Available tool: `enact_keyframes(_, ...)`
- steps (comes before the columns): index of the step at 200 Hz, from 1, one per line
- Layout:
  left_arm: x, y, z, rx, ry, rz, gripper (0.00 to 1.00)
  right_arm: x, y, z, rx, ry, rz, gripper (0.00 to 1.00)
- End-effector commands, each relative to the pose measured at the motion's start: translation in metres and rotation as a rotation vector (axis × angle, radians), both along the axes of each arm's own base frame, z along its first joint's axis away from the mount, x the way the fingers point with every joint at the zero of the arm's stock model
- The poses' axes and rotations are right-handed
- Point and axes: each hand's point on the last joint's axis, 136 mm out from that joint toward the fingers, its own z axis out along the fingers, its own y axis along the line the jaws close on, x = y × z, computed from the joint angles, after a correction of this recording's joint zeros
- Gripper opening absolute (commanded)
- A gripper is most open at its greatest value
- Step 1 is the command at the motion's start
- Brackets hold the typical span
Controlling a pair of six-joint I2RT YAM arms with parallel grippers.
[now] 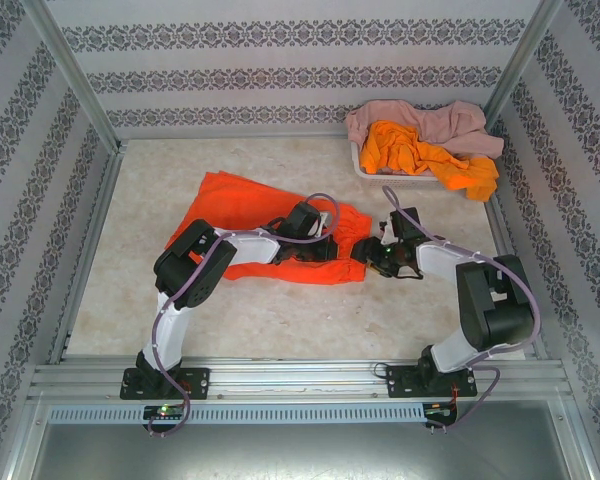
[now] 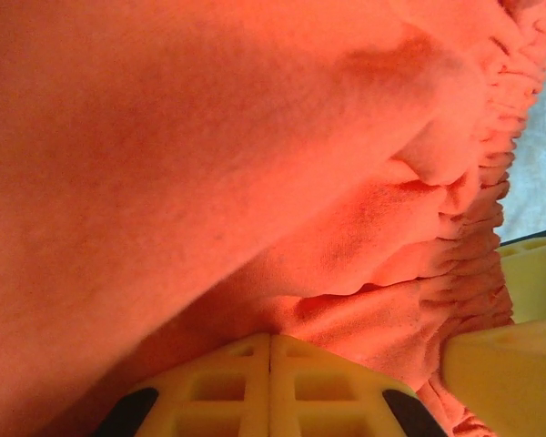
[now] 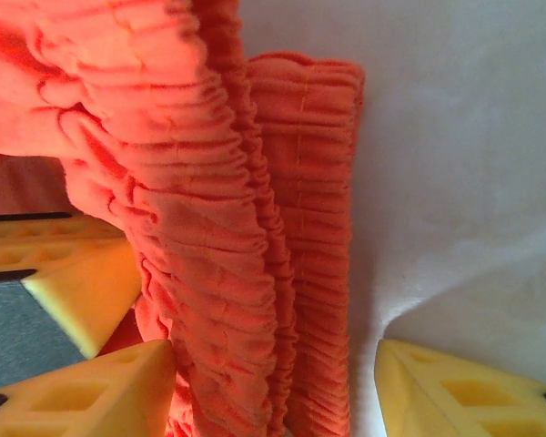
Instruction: Fold and stack the shorts
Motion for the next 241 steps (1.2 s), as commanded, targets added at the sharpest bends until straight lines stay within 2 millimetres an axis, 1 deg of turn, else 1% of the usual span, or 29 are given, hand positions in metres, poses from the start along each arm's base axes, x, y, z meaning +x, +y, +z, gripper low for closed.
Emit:
enact_keyframes(1,-0.004,0.01,-0.015,0.041,0.022,0.028,0.06,0.016,0.002,0.004,-0.017,-0.039,-0.022,0.57)
enact_keyframes(34,-0.004,0.009,-0.016,0.025,0.024,0.028,0.06,0.02,0.011,0.0,-0.014,-0.034,-0.013,0.48)
enact_keyframes(68,-0.005,0.009,-0.013,0.017,0.019,0.028,0.05,0.022,0.015,-0.012,-0.04,-0.008,0.004,0.37)
enact_keyframes(73,-0.005,0.009,-0.011,0.014,0.016,0.028,0.06,0.022,0.016,-0.014,-0.043,-0.004,0.006,0.33)
enact_keyframes(75,-0.004,0.009,-0.01,0.013,0.013,0.029,0.06,0.022,0.016,-0.015,-0.046,-0.002,0.009,0.29)
enact_keyframes(76,-0.004,0.009,-0.009,0.012,0.011,0.03,0.05,0.022,0.016,-0.015,-0.046,-0.002,0.009,0.29)
enact_keyframes(82,-0.003,0.009,-0.005,0.005,0.001,0.031,0.06,0.022,0.016,-0.016,-0.054,0.003,0.012,0.21)
enact_keyframes(85,-0.003,0.01,-0.003,0.002,-0.006,0.032,0.06,0.022,0.016,-0.016,-0.058,0.005,0.013,0.19)
enact_keyframes(100,0.002,0.014,0.018,-0.019,-0.05,0.046,0.08,0.024,0.013,-0.016,-0.084,0.01,0.019,0.05)
enact_keyframes(107,0.005,0.019,0.029,-0.032,-0.072,0.058,0.11,0.023,0.012,-0.015,-0.095,0.012,0.021,0.0)
enact_keyframes(113,0.007,0.024,0.04,-0.046,-0.096,0.07,0.13,0.024,0.01,-0.014,-0.106,0.009,0.022,0.0)
enact_keyframes(129,0.013,0.043,0.072,-0.083,-0.155,0.111,0.21,0.024,0.006,-0.008,-0.138,-0.002,0.031,0.0)
enact_keyframes(142,0.016,0.064,0.097,-0.098,-0.202,0.148,0.28,0.023,0.001,-0.001,-0.167,-0.008,0.043,0.0)
enact_keyframes(158,0.015,0.093,0.12,-0.096,-0.25,0.194,0.41,0.021,-0.004,0.013,-0.206,-0.027,0.064,0.0)
enact_keyframes(171,0.013,0.118,0.131,-0.088,-0.276,0.232,0.51,0.019,-0.009,0.029,-0.242,-0.052,0.082,0.0)
enact_keyframes(182,0.01,0.14,0.135,-0.071,-0.285,0.265,0.59,0.017,-0.015,0.043,-0.277,-0.075,0.097,0.0)
enact_keyframes(191,0.007,0.157,0.135,-0.056,-0.289,0.292,0.61,0.015,-0.02,0.055,-0.316,-0.093,0.112,0.0)
enact_keyframes(208,0.002,0.187,0.13,-0.025,-0.289,0.343,0.66,0.008,-0.032,0.078,-0.398,-0.115,0.153,0.0)
enact_keyframes(228,-0.007,0.21,0.121,-0.008,-0.279,0.386,0.68,0.001,-0.048,0.103,-0.509,-0.129,0.209,0.0)
enact_keyframes(241,-0.011,0.218,0.116,-0.005,-0.273,0.402,0.68,-0.003,-0.06,0.119,-0.586,-0.138,0.242,0.0)
